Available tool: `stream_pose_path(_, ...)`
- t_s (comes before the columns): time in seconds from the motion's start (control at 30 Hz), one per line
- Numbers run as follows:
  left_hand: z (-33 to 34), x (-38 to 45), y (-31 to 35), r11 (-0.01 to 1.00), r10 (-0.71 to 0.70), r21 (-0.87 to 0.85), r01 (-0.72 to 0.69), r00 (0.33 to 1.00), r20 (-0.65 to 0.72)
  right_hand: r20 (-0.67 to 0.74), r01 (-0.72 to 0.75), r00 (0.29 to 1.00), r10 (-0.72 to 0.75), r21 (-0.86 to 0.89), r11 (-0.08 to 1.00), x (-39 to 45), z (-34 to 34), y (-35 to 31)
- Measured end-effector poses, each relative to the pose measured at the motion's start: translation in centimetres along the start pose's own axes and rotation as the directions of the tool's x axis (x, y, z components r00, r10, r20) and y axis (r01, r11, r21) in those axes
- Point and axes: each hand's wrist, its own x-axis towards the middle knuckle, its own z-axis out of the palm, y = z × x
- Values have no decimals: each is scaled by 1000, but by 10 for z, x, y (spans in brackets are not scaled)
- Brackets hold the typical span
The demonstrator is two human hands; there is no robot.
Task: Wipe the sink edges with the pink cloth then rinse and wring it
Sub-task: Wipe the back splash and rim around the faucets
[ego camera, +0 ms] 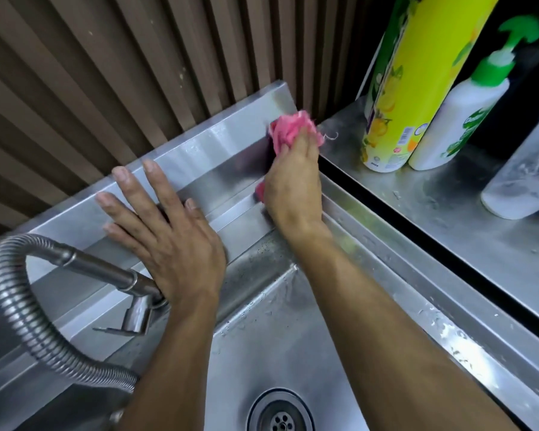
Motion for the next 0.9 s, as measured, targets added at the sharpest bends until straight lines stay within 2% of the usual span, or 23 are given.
stream_pose_path(0.13,0,2,1,1000,-8,-9,8,1000,-9,19,194,981,-194,-36,980,-28,-11,7)
stream_pose_path(0.2,0,2,0,1000,-8,-8,8,1000,-16,-3,271,962,-272,106,957,-35,-18,6)
stream_pose_path(0.27,1,2,0,1000,-3,0,3,1000,-17,9,205,977,-213,233,951,-35,-27,13)
stream_pose_path(0.3,1,2,0,1000,-5,-1,5,1000,-15,0,143,989,-147,216,966,-32,-33,18)
stream_pose_path(0.37,1,1,0,1000,-4,-9,4,1000,-13,-116,57,991,-68,-99,994,-28,-39,23)
stream_pose_path(0.43,3,1,0,1000,0,-6,0,1000,-23,-227,130,955,-192,-264,956,-32,-39,19)
stream_pose_path(0.47,3,2,-1,1000,-4,-5,4,1000,-25,-210,214,935,-286,-310,926,-34,-36,19)
stream_pose_path(0.5,3,2,-1,1000,-9,-5,9,1000,-28,-138,267,932,-335,-365,892,-36,-32,20)
stream_pose_path(0.57,3,1,-1,1000,-10,-8,10,999,-32,116,299,953,-280,-515,804,-36,-24,23)
stream_pose_path(0.63,3,0,-1,1000,-6,-12,6,999,-32,258,334,942,-214,-654,679,-40,-11,22)
stream_pose_path(0.73,3,2,-1,1000,-5,-15,5,999,-32,315,391,920,-233,-688,612,-52,13,15)
stream_pose_path(0.8,3,2,-1,1000,-8,-22,8,999,-31,390,482,876,-284,-669,567,-48,8,22)
stream_pose_path(0.9,4,2,-1,1000,-4,-14,3,1000,-31,426,528,847,-318,-601,600,-22,-20,40)
